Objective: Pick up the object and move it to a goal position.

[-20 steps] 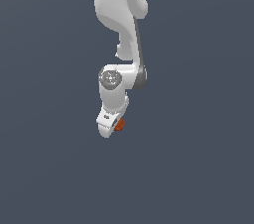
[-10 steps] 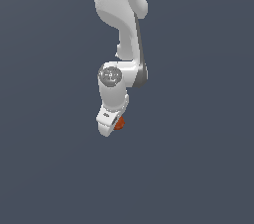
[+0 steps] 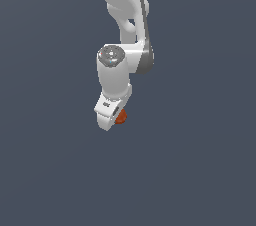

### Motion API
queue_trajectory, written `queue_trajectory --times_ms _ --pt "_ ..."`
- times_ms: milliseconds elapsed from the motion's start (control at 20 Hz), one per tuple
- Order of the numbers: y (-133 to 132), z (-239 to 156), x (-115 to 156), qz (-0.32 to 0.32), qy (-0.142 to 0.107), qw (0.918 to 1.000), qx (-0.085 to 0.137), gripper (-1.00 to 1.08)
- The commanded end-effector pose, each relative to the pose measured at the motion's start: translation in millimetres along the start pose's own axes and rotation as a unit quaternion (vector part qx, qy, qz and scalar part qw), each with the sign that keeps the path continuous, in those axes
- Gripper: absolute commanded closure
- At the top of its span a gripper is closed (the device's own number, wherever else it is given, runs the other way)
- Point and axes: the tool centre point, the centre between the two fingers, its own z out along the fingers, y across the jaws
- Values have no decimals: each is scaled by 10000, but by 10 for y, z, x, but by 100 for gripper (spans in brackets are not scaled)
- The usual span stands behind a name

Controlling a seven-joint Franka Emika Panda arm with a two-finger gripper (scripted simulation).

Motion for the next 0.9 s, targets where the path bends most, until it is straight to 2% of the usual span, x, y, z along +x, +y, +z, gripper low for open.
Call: queue_trajectory --times_ms 0,850 --pt "-1 -285 25 -2 5 10000 -14 108" --pt "-19 -2235 197 -9 11 10000 -9 108"
